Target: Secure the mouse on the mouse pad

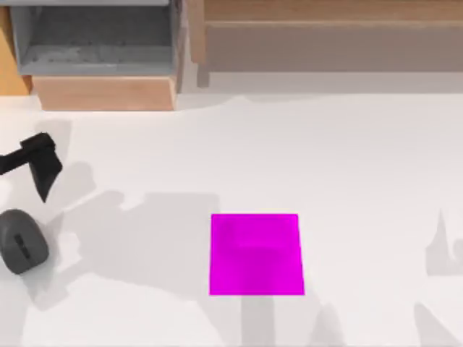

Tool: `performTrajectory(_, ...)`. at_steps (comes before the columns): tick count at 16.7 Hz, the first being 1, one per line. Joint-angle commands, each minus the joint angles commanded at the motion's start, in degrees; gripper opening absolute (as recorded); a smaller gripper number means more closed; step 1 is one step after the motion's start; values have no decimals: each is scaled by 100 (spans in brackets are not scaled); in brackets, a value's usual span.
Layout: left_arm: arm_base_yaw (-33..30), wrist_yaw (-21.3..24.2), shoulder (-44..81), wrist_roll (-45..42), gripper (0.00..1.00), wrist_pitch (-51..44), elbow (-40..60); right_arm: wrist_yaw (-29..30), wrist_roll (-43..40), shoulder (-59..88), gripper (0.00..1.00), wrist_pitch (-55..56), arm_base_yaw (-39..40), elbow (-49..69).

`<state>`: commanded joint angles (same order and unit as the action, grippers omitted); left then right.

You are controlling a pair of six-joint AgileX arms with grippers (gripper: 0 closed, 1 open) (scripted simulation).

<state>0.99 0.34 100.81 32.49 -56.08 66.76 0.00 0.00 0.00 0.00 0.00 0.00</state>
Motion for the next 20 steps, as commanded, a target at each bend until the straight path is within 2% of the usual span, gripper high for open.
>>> performTrajectory(6,9,3,718,-14,100,1594,-838,0,0,0,100,0,0,0)
performTrajectory(12,10,3,843,-18,100,1832,-986,0,0,0,100,0,0,0)
performTrajectory(20,10,3,843,-18,40,1832,-986,0,0,0,100,0,0,0)
